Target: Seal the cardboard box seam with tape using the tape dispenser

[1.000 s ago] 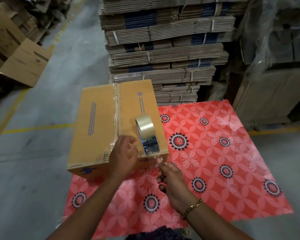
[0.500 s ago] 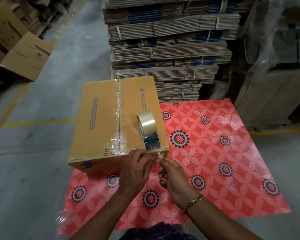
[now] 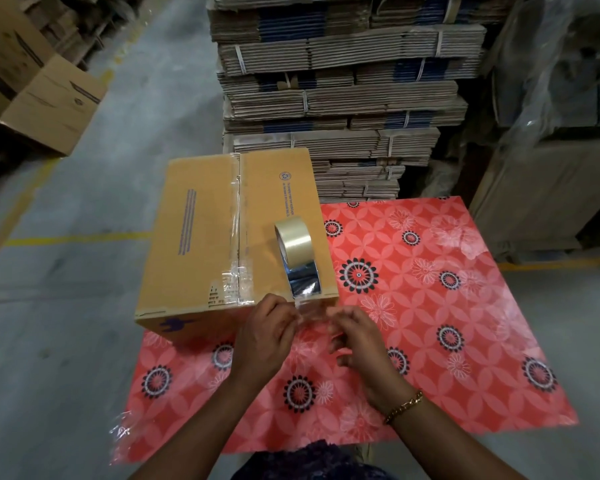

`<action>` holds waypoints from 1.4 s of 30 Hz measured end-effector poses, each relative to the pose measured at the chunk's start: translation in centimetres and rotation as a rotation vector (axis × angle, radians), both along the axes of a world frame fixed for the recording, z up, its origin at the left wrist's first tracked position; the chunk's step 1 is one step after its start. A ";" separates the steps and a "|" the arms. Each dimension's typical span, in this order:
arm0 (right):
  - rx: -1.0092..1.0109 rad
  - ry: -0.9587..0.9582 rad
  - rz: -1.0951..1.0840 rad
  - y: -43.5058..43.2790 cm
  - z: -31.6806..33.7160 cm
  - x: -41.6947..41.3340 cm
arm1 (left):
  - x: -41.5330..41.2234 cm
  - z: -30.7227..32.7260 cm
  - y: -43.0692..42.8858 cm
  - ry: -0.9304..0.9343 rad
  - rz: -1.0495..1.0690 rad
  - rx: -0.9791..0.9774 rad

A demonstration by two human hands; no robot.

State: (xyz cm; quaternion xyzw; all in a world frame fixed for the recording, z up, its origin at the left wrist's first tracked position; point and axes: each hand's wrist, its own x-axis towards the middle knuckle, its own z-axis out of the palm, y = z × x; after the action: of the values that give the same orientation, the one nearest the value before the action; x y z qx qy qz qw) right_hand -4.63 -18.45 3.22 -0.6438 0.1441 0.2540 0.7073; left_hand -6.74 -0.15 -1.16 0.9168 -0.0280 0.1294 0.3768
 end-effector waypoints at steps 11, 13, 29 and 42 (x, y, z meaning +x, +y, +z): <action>-0.418 -0.665 0.372 -2.0 -2.3 2.9 | 0.2 0.3 -0.3 0.073 -0.035 -0.042; -0.408 -0.678 0.371 -2.0 -2.3 3.2 | 0.3 0.2 -0.1 0.106 -0.038 -0.092; -0.255 -0.294 0.383 -2.2 -1.4 5.1 | 0.6 -0.1 -1.0 0.344 0.187 -0.611; -0.337 -0.231 0.391 -1.0 -0.1 6.7 | 1.1 1.7 -2.2 0.573 0.376 -1.019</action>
State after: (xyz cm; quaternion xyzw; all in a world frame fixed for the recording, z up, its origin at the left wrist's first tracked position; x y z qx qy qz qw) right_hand 2.03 -19.47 3.08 -0.7925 -0.0241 0.2830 0.5397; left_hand -5.63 -2.39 0.52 0.6089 0.3020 -0.0611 0.7310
